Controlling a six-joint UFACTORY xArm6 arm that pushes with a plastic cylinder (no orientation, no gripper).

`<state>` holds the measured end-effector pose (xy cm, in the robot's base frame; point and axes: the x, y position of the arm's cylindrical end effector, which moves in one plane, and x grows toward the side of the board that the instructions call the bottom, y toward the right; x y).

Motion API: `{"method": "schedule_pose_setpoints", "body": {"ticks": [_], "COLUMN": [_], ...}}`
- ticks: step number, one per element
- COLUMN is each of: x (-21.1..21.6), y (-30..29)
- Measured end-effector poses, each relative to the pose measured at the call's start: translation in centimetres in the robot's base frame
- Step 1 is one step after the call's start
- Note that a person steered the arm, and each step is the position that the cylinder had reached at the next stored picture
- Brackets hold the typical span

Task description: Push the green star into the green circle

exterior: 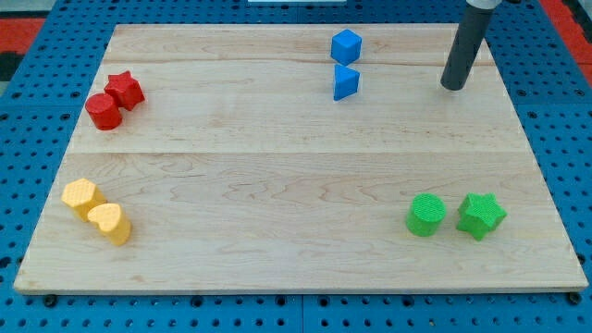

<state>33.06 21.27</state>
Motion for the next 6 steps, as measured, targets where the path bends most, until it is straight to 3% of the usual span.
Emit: {"method": "schedule_pose_setpoints", "body": {"ticks": [3, 5, 6], "x": [7.0, 18.8, 21.9], "y": [3.4, 5.2, 4.6]}}
